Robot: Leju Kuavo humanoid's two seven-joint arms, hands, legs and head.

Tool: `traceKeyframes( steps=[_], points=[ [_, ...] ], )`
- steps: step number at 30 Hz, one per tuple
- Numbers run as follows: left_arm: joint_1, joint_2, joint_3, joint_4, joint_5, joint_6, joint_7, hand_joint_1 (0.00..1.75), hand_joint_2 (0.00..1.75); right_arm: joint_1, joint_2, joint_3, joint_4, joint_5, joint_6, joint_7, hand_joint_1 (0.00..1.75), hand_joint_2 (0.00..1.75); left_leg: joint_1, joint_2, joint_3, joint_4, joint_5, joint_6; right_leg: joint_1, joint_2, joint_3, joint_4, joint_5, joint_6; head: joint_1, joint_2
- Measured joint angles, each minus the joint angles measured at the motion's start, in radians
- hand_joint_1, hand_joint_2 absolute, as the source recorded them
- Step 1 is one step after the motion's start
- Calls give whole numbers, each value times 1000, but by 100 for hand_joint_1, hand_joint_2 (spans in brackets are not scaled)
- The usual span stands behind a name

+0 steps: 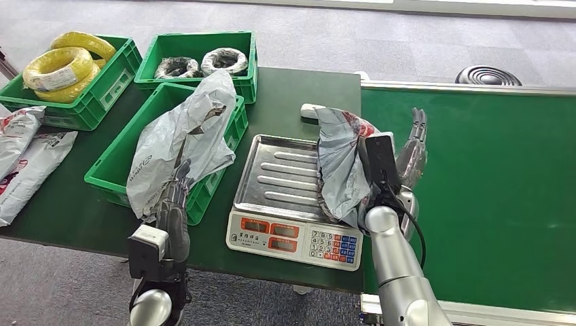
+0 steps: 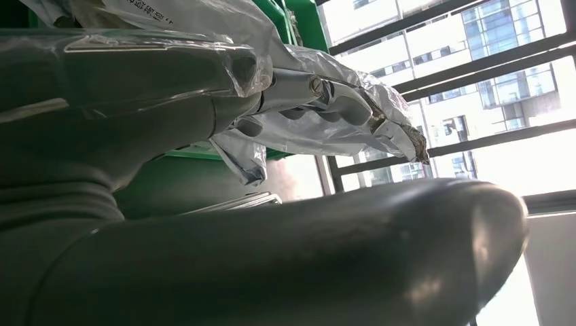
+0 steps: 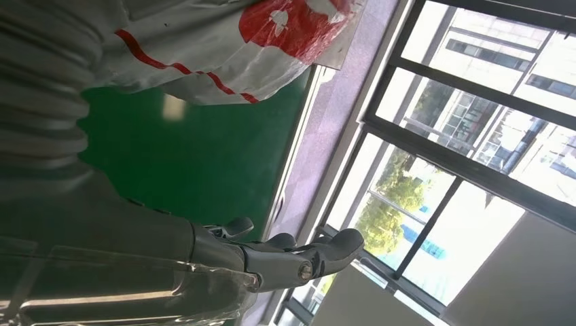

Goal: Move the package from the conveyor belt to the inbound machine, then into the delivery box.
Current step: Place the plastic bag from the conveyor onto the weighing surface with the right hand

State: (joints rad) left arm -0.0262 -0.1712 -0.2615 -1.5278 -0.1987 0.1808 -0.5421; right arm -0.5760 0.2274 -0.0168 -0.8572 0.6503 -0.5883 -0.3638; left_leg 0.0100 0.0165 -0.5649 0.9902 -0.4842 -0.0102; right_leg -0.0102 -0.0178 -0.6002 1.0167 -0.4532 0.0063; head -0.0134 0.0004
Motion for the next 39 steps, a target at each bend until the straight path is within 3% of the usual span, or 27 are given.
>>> traceKeyframes(
  steps=[27, 31, 36, 39],
  points=[
    [27, 4, -1, 0, 1, 11, -14, 0, 0, 27, -6, 9, -33, -4, 30, -4, 0, 175, 0, 0, 0, 0, 0, 0, 0, 0, 0, 0, 0, 0, 0, 0],
    [27, 4, -1, 0, 1, 12, -14, 0, 0, 38, -5, 20, -64, -33, 36, -42, 0, 175, 0, 0, 0, 0, 0, 0, 0, 0, 0, 0, 0, 0, 0, 0],
    [26, 4, -1, 0, 1, 14, -15, 0, 0, 111, 2, 67, -259, -221, 165, -211, 0, 175, 0, -1, 0, 0, 0, 0, 0, 0, 0, 0, 0, 0, 0, 0],
    [25, 5, 0, 0, 2, 13, -17, 0, 0, 174, 3, 138, -466, -243, 174, -231, 0, 175, 0, 0, -1, 0, 0, 0, 0, 0, -1, 0, 0, 0, 0, 0]
  ],
)
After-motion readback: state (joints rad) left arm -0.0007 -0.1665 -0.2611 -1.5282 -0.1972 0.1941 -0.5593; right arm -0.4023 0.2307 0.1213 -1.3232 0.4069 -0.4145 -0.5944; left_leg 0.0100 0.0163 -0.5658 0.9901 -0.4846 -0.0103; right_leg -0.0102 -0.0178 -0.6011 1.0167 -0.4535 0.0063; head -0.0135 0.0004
